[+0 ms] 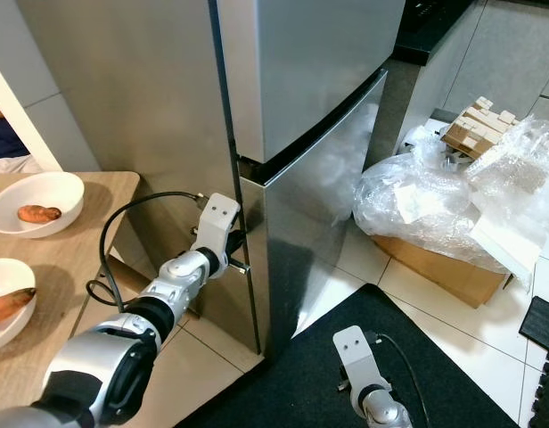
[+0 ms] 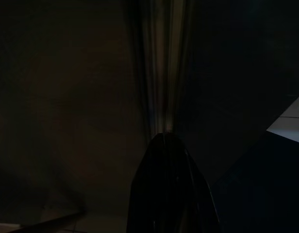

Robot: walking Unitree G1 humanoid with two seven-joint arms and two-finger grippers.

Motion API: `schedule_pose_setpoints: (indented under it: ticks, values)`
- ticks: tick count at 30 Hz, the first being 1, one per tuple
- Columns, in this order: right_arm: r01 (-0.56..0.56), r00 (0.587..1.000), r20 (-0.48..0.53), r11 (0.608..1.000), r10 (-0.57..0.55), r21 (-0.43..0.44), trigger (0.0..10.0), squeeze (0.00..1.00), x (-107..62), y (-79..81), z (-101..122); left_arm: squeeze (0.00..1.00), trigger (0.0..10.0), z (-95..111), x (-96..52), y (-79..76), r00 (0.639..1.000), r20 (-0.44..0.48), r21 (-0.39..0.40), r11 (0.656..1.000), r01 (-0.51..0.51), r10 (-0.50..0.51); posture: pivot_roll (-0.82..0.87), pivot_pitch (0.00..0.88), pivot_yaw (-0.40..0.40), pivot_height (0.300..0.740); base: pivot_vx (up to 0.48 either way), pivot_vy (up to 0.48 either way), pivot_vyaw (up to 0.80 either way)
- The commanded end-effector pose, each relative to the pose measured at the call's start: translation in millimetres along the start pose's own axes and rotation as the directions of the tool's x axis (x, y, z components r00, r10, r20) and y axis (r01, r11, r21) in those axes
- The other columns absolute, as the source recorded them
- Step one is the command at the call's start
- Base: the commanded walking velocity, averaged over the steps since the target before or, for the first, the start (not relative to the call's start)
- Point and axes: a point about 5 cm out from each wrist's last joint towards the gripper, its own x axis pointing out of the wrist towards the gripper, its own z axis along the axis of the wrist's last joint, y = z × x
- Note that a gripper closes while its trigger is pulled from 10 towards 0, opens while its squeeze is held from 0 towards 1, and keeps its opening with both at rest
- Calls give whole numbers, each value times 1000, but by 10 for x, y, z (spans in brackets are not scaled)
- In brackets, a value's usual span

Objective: Restocking fridge

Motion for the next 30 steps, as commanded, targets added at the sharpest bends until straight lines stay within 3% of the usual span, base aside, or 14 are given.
schedule_pose_setpoints:
  ticks: [1, 30]
  values:
    - [8, 1000, 2, 1000, -8, 11, 10000, 0, -19, -17, -31, 0, 10000, 105, 127, -449, 982, 22, 50, 981, 188, -190, -175, 67, 1, 740, 0, 0, 0]
    - [16, 1000, -16, 1000, -15, 11, 10000, 0, -58, -47, -114, 0, 10000, 105, 167, -711, 964, 28, 42, 964, 263, -264, -185, 73, 5, 740, 0, 0, 0]
